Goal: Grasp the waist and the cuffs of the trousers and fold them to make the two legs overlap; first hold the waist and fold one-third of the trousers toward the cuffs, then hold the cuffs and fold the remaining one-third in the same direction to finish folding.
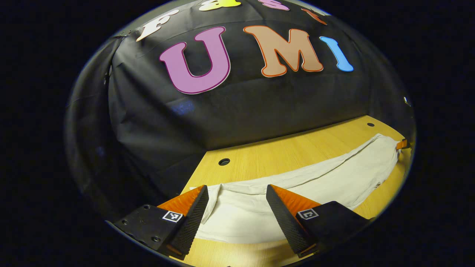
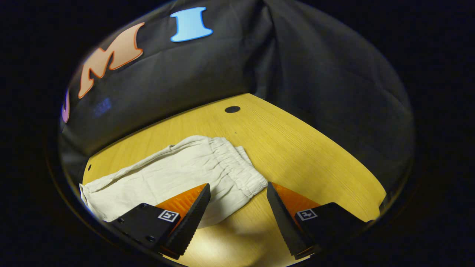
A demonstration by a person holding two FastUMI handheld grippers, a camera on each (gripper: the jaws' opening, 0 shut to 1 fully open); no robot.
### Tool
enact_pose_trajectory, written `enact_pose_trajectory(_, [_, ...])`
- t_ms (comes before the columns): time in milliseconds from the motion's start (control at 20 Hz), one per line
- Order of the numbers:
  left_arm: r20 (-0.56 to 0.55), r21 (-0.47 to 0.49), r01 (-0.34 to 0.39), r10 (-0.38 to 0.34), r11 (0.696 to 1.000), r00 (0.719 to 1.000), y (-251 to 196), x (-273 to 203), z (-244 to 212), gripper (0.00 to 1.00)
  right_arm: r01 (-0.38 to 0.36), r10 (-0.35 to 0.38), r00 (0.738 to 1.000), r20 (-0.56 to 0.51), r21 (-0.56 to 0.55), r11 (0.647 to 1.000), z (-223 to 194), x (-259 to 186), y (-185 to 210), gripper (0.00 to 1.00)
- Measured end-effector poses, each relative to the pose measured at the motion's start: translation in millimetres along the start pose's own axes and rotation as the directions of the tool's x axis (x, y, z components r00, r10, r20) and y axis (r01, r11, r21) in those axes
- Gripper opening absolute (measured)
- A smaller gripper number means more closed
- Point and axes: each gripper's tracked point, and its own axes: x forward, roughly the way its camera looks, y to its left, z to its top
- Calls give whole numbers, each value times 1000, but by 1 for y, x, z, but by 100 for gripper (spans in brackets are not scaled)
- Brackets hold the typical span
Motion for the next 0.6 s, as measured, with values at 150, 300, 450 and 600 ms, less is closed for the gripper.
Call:
enact_pose_trajectory(150, [-5,10,-7,7,1000,1000,-1,-7,-5,96,-10,14,999,-46,90,996,-7,11,2,96])
enact_pose_trajectory(300, [-6,24,-14,15,1000,1000,-2,-13,-5,96,-22,28,999,-41,144,989,0,15,4,89])
enact_pose_trajectory(450, [-3,15,-14,14,1000,1000,-7,-18,-4,95,-36,56,993,-104,179,983,-5,17,0,58])
enact_pose_trajectory(600, [-1,5,-15,15,1000,1000,-13,-21,-5,95,-47,66,992,-105,174,984,-1,17,-8,13])
